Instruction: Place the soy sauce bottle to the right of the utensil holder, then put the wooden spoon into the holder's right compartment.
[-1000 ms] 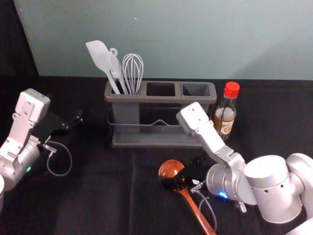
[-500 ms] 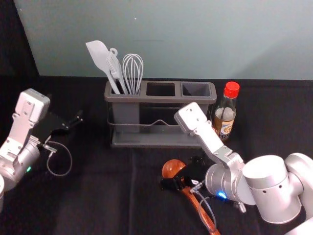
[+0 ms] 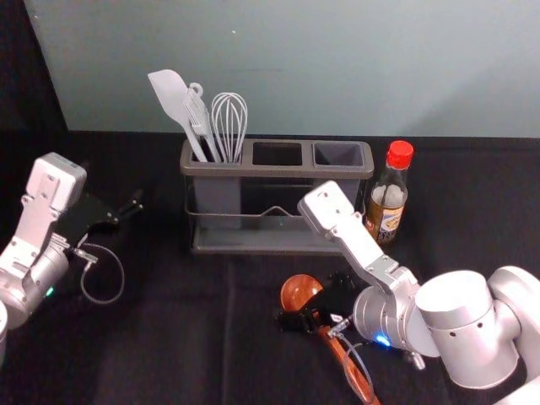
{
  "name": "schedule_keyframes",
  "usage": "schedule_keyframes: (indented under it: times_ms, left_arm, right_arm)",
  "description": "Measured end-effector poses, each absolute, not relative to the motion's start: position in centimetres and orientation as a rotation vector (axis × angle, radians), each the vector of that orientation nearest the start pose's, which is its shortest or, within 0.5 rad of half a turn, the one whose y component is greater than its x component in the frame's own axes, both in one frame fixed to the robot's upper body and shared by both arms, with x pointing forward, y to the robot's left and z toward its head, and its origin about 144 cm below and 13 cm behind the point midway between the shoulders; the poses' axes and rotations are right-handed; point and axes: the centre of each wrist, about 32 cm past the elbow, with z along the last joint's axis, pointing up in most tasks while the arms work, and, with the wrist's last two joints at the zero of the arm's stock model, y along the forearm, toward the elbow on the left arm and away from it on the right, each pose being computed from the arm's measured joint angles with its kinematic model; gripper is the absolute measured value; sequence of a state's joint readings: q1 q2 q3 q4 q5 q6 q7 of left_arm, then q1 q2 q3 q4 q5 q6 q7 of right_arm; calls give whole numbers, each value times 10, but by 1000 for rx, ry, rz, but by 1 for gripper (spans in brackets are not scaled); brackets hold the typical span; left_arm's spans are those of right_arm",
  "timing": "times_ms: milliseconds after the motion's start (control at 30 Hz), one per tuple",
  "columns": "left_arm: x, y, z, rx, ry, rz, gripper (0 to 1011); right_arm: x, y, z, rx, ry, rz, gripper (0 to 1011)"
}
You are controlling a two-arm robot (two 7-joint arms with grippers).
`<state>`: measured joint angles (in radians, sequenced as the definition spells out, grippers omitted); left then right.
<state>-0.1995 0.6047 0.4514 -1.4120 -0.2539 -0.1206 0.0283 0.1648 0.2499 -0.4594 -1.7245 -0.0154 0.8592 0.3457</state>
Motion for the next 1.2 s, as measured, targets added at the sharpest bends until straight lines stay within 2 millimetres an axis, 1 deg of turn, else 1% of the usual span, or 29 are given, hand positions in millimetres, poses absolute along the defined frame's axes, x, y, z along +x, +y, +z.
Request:
schedule_keyframes:
  times_ms: [500,567,667,733,867,1100,1200]
  left_arm:
    - [489,310,1140,304,-285,1248,1005]
    - [489,310,1140,304,-285,1248,1005]
    - [489,310,1140,304,-285,1248,1005]
    - [489,310,1140,304,-285,1248,1005]
    - [489,310,1140,304,-285,1248,1005]
    - [489,310,1140,304,-285,1248,1005]
    - [489,310,1140,304,-285,1248,1005]
  right_arm:
    - [463,-153,1205,-716,232,-866,1003]
    - [463,-153,1205,-715,231,-868,979]
    - [462,-153,1204,-716,229,-871,917]
    - [462,-153,1204,-716,227,-873,846]
    - [461,-153,1205,-715,225,-874,840]
    - [455,-158,1218,-690,204,-872,840]
    - [448,-168,1230,-659,184,-853,840]
